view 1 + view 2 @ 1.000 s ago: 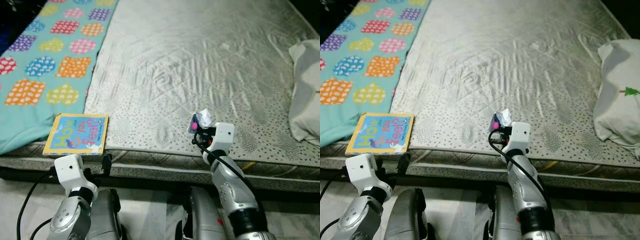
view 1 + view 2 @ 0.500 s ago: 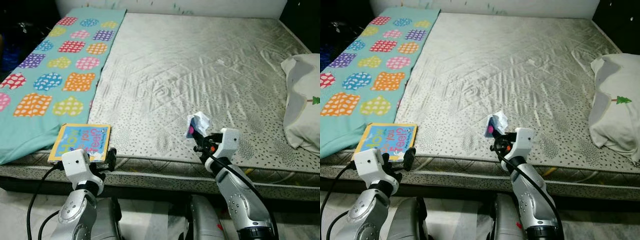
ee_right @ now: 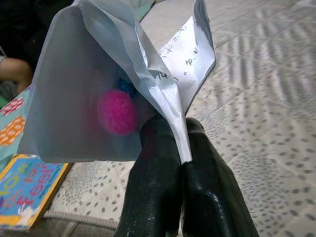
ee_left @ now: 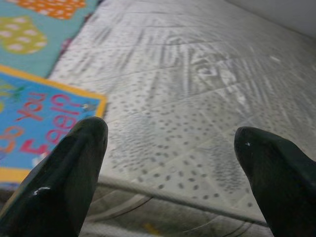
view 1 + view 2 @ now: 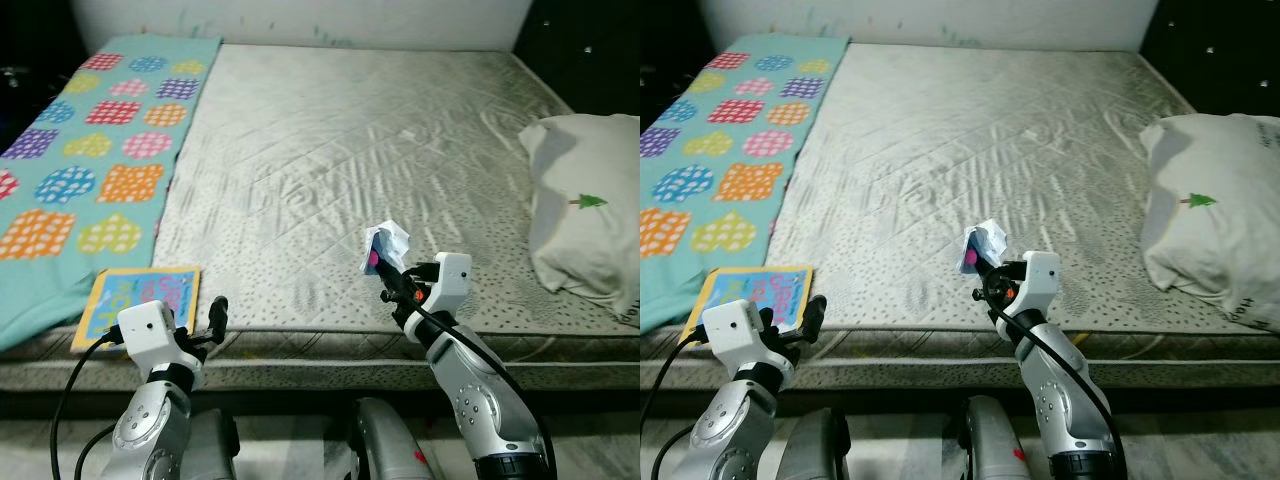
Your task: Clean up the room
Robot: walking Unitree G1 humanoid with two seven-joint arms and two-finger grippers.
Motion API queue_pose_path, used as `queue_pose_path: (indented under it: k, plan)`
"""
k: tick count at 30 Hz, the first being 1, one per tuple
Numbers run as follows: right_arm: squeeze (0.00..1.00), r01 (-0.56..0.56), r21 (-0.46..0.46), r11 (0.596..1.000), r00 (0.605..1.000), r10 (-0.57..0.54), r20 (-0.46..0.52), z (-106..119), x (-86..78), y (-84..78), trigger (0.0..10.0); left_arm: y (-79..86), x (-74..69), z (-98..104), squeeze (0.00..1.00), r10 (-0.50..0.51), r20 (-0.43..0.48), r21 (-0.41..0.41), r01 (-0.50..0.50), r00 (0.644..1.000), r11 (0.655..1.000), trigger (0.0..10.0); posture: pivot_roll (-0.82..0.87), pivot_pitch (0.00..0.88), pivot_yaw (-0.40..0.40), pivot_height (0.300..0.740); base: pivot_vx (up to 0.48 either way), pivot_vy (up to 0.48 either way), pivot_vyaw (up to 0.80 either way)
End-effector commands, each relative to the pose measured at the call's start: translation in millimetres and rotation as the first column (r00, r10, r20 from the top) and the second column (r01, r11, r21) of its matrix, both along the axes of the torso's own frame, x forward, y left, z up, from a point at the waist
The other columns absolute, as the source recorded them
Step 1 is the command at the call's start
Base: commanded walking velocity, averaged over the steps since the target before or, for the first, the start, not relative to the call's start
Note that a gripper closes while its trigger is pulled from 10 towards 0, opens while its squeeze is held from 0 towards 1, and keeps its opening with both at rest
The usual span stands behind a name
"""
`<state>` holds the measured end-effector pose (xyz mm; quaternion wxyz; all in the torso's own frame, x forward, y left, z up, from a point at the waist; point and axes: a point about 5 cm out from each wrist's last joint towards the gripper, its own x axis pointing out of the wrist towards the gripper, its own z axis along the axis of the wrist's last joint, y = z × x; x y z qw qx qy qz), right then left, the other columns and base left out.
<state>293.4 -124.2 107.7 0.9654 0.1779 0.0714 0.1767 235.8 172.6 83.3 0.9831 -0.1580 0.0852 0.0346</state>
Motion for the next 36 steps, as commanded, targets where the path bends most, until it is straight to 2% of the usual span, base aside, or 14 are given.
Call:
queue_pose_path:
  k: [1, 3, 8, 12, 30, 36]
  plan:
    - [0.00, 0.004, 0.009, 1.000, 1.000, -0.004, 0.015, 6.0, 1.3, -2.4, 10.0, -2.3, 0.7, -2.1, 0.00, -0.015, -0.006, 0.010, 0.015, 1.000, 1.000, 10.0, -0.07, 0.047, -0.020, 0.616, 0.000, 0.000, -0.43]
    - [0.00, 0.002, 0.008, 1.000, 1.000, -0.002, 0.009, 5.5, 0.1, -2.6, 10.0, -2.3, 1.0, -2.3, 0.00, -0.019, -0.005, 0.012, 0.019, 1.000, 1.000, 10.0, -0.07, 0.046, -0.018, 0.628, 0.000, 0.000, -0.44]
    - [0.00, -0.007, -0.022, 1.000, 1.000, 0.007, 0.011, 3.4, -2.2, -1.7, 10.0, -2.0, 1.2, -3.1, 0.00, -0.024, -0.006, 0.017, 0.024, 1.000, 1.000, 10.0, -0.07, 0.043, -0.016, 0.628, 0.000, 0.000, -0.09]
    - [0.00, -0.013, -0.013, 1.000, 0.999, 0.014, 0.038, 5.6, -1.8, -1.7, 10.0, -1.5, 1.7, -3.2, 0.00, -0.025, -0.005, 0.021, 0.025, 1.000, 0.999, 10.0, -0.06, 0.040, -0.016, 0.628, 0.000, 0.000, 0.00]
    - [0.00, 0.001, -0.036, 0.999, 0.999, 0.001, 0.045, 5.3, 2.5, -6.2, 10.0, -1.5, 3.3, -5.3, 0.00, -0.029, -0.006, 0.030, 0.029, 1.000, 0.999, 10.0, -0.06, 0.022, -0.013, 0.738, 0.000, 0.000, 0.00]
    - [0.00, 0.026, -0.027, 0.999, 0.998, -0.025, 0.050, 7.6, 8.3, -9.9, 10.0, 0.6, 5.9, -10.5, 0.00, -0.027, -0.015, 0.039, 0.028, 1.000, 0.999, 10.0, -0.07, 0.000, -0.013, 0.740, 0.000, 0.000, 0.00]
